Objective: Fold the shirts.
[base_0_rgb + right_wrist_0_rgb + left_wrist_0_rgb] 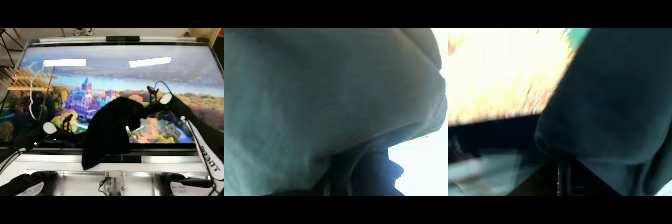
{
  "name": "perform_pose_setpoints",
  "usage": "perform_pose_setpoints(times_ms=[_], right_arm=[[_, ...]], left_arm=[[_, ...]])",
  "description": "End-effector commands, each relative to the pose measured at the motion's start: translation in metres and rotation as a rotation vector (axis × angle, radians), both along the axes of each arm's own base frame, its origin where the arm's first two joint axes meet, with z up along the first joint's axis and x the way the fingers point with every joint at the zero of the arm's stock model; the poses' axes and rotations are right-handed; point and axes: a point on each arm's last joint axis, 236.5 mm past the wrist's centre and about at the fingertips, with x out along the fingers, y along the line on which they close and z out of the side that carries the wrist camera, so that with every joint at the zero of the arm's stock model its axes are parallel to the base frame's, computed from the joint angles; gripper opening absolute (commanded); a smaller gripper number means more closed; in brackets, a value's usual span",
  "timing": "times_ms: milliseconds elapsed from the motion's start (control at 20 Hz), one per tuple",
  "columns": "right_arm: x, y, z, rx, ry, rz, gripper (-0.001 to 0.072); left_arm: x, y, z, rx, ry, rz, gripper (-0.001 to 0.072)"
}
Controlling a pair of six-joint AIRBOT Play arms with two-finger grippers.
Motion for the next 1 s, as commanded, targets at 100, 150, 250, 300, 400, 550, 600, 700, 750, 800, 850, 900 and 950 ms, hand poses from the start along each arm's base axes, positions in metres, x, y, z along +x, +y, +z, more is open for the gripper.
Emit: perform_pose_setpoints(times_ms=[100, 150, 250, 300, 400, 550, 600, 700, 750, 800, 850, 900, 950], right_arm=[[0.022, -0.06, 0.092, -0.204, -0.18, 0.13, 0.0178], [0.032, -0.08, 0.13, -0.266, -0.272, 0.119, 0.0178], [0.043, -0.112, 0.227, -0.34, -0.505, 0.045, 0.0178], [0.04, -0.119, 0.276, -0.347, -0.622, 0.004, 0.0135], [0.011, -0.122, 0.364, -0.345, -0.846, -0.049, 0.0082], [-0.046, -0.118, 0.434, -0.34, -1.039, -0.074, 0.0079], [-0.064, -0.118, 0.447, -0.341, -1.077, -0.078, 0.0079], [-0.093, -0.118, 0.459, -0.349, -1.112, -0.08, 0.0079], [-0.103, -0.118, 0.455, -0.355, -1.097, -0.068, 0.0079], [-0.11, -0.118, 0.445, -0.364, -1.051, -0.049, 0.0079], [-0.115, -0.117, 0.429, -0.367, -0.985, -0.024, 0.0079], [-0.117, -0.115, 0.408, -0.35, -0.89, -0.011, 0.0078], [-0.117, -0.113, 0.384, -0.323, -0.781, -0.017, 0.0078]], left_arm=[[0.075, 0.035, 0.093, 0.104, -0.307, -0.134, 0.0032], [0.098, 0.06, 0.133, 0.179, -0.402, -0.116, 0.0032], [0.129, 0.109, 0.229, 0.297, -0.612, -0.034, 0.0032], [0.136, 0.125, 0.282, 0.314, -0.732, 0.027, 0.0032], [0.128, 0.15, 0.394, 0.32, -0.984, 0.168, 0.0033], [0.084, 0.159, 0.494, 0.33, -1.239, 0.243, 0.0033], [0.068, 0.158, 0.51, 0.331, -1.29, 0.251, 0.0033], [0.046, 0.16, 0.525, 0.34, -1.345, 0.271, 0.0033], [0.041, 0.166, 0.532, 0.348, -1.364, 0.309, 0.0033], [0.039, 0.174, 0.54, 0.359, -1.39, 0.352, 0.0033], [0.04, 0.18, 0.551, 0.363, -1.424, 0.396, 0.0033], [0.045, 0.184, 0.562, 0.355, -1.467, 0.429, 0.0033], [0.053, 0.185, 0.57, 0.349, -1.5, 0.444, 0.0034]])
